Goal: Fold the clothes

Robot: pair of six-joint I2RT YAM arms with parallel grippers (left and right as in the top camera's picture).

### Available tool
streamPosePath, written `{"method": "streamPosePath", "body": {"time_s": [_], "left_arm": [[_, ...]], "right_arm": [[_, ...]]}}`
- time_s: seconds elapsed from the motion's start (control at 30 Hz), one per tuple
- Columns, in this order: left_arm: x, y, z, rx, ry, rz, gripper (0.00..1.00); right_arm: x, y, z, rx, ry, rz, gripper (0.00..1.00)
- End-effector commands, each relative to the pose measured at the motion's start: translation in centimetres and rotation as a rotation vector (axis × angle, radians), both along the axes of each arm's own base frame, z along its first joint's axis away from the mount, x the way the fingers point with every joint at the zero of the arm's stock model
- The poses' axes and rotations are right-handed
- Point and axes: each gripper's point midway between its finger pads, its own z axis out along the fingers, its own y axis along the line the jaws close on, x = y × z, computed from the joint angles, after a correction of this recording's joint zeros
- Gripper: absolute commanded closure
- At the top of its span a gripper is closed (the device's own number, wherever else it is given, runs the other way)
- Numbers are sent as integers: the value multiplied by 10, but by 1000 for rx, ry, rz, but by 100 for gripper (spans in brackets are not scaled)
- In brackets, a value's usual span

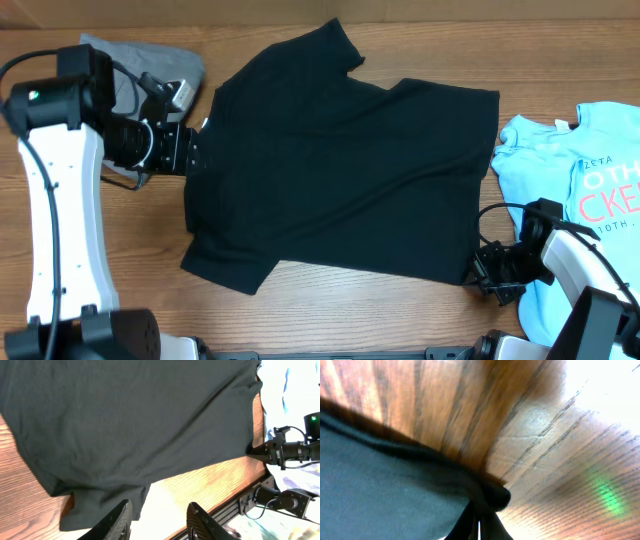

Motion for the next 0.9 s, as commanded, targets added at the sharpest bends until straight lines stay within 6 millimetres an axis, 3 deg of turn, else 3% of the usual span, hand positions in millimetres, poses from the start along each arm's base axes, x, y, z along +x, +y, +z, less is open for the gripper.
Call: {"method": "streamPosePath", "body": {"time_s": [0.0, 0.1, 0.13, 0.2, 0.27, 0.4, 0.43, 0.5, 0.57, 0.7, 0.87], "left_arm": [[-7, 6, 9, 34, 8, 50, 59], [-16, 9, 3, 51, 66, 68, 58], [-18, 7, 3, 44, 76, 65, 48], [-20, 0, 5, -3, 84, 57, 14], [-18, -9, 11, -60, 72, 49, 0], [-15, -6, 8, -35, 52, 42, 11], [-16, -5, 6, -24, 64, 47, 11], [-20, -2, 0, -7, 106, 76, 0], [-25, -2, -9, -2, 161, 103, 0], [-41, -7, -39, -15, 309, 154, 2], [-66, -31, -90, -7, 465, 125, 11]], "right_arm": [[23, -4, 22, 4, -109, 49, 96], [35, -7, 47, -13, -181, 85, 96], [41, -9, 56, -25, -216, 104, 96], [48, -12, 70, -44, -266, 124, 96], [52, -13, 78, -54, -295, 127, 96], [54, -13, 81, -57, -311, 127, 96], [55, -12, 81, -51, -319, 126, 96], [65, -9, 84, -33, -368, 126, 96], [77, -8, 88, -23, -427, 133, 96], [83, -7, 91, -10, -459, 133, 96], [84, -7, 91, -13, -464, 134, 96]]}}
